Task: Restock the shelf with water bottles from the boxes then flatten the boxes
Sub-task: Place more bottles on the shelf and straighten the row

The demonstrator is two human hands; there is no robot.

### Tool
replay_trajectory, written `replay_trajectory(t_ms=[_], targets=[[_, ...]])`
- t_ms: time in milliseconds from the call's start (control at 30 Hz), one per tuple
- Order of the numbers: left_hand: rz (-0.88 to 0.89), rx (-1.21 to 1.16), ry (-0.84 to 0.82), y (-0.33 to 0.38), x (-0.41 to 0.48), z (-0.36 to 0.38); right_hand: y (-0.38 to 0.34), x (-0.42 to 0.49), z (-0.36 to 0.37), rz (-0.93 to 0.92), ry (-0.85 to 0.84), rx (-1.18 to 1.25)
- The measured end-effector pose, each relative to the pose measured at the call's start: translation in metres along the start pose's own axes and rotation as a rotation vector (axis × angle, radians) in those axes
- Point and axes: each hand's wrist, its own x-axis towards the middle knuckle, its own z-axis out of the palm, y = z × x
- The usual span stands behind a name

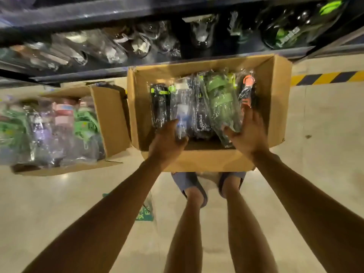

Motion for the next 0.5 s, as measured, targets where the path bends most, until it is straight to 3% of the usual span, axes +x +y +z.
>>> replay_trajectory(t_ms=[133,333,500], targets=[[-0.117,-0.159,-0.014,-0.068,0.094,0.08,0.027,0.044,0.063,0.044,0.001,-0.037],[-0.238,-0.251,0.139,-0.065,0.141,0.117,0.046,0.061,0.105,0.082,0.065,-0.074],[-0.356,-0.159,0.105,-0.06,0.151,0.121,0.048,0.068,0.103,0.105,0.056,0.068]])
